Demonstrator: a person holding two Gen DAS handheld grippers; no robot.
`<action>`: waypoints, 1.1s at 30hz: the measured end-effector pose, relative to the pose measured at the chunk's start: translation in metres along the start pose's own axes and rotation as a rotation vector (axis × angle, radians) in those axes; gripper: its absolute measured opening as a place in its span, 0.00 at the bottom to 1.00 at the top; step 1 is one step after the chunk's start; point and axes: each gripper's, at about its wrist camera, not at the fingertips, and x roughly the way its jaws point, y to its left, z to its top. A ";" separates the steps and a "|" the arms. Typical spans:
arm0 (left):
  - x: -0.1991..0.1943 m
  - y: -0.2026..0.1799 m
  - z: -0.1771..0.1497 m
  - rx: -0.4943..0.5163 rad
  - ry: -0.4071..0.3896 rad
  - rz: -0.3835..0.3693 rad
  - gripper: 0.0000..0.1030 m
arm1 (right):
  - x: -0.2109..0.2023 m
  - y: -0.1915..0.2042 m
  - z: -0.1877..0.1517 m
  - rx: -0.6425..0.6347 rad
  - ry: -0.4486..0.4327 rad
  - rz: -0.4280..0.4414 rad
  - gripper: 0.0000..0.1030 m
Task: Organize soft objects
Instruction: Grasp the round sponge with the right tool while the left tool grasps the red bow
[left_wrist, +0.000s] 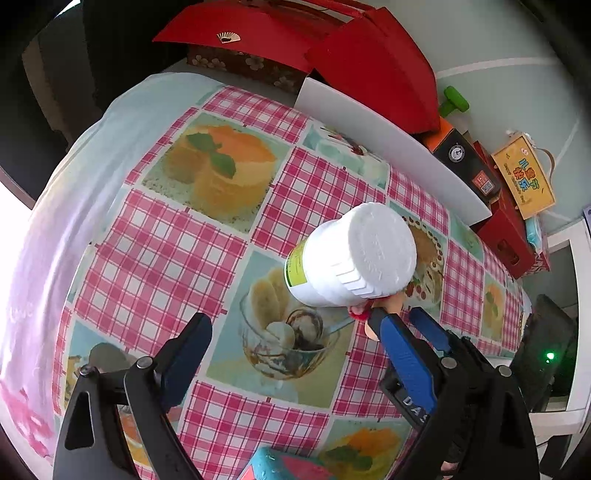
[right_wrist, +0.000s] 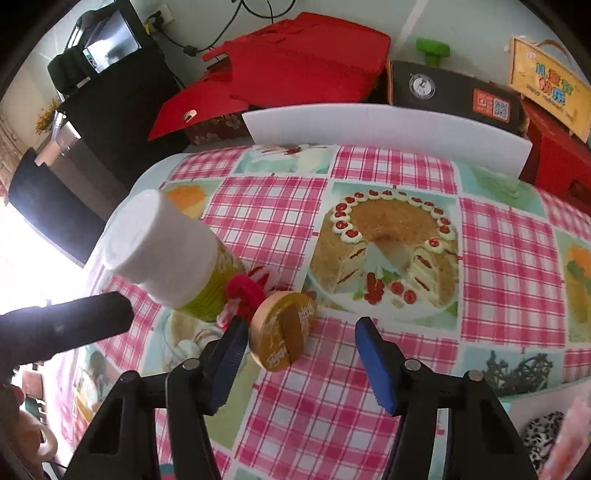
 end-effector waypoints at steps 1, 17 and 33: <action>0.001 0.000 0.000 0.001 0.001 -0.001 0.90 | 0.001 0.000 0.000 0.000 0.002 0.003 0.61; 0.007 -0.007 0.000 0.005 0.034 -0.018 0.90 | -0.019 -0.027 -0.011 0.086 -0.045 0.109 0.16; 0.052 -0.083 -0.008 0.151 0.199 0.093 0.62 | -0.102 -0.065 -0.046 0.122 -0.130 0.095 0.16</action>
